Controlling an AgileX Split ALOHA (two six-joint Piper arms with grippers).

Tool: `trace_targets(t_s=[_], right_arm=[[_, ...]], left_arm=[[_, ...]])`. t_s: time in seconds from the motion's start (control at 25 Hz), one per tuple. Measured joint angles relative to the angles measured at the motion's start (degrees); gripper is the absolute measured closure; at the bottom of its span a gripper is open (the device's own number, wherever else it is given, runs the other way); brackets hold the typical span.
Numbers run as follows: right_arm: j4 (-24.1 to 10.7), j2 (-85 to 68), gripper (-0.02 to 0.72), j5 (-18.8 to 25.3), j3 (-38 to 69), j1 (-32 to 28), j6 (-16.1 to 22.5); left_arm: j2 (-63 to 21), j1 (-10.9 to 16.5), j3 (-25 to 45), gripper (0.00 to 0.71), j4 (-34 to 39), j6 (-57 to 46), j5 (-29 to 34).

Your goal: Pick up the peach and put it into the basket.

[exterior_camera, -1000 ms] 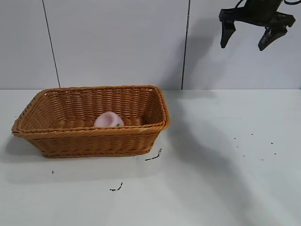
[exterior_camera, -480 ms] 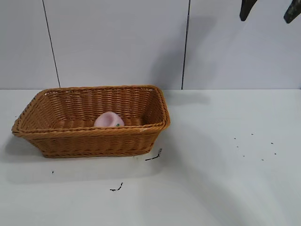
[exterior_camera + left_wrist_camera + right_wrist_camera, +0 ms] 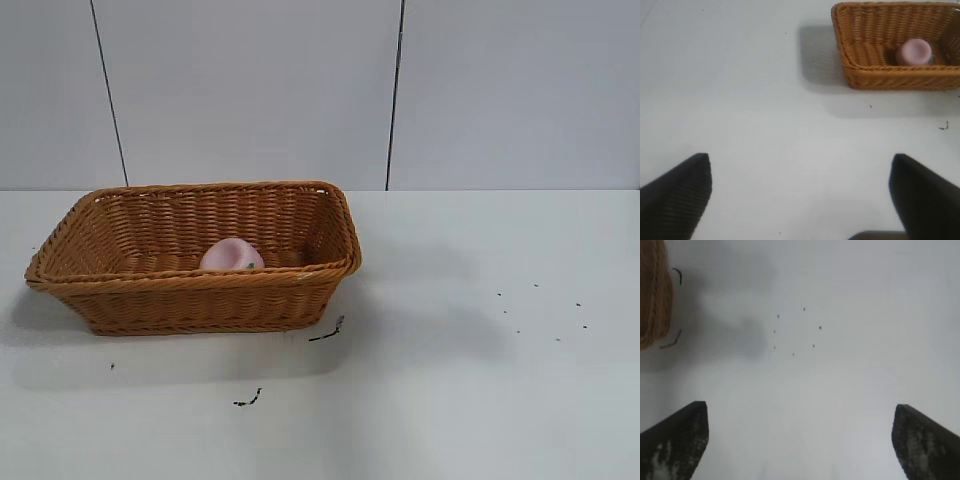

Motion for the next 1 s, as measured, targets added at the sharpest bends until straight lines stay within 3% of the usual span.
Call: trace_targets(t_s=[0.12, 0.28, 0.68, 1.0], right_arm=[[0.0, -11.0, 0.008, -2.9, 8.6, 0.0, 0.0], [-0.2, -21.2, 0.008, -2.3, 16.2, 0.0, 0.0], [-0.6, -36.4, 0.008, -3.0, 16.8, 0.0, 0.7], [-0.6, -38.0, 0.008, -3.0, 16.8, 0.0, 0.7]], left_arm=[[0.0, 0.0, 0.0, 0.017, 0.0, 0.0, 0.0], [0.0, 0.0, 0.0, 0.017, 0.0, 0.0, 0.0], [0.0, 0.0, 0.0, 0.017, 0.0, 0.0, 0.0], [0.0, 0.0, 0.0, 0.017, 0.0, 0.0, 0.0]])
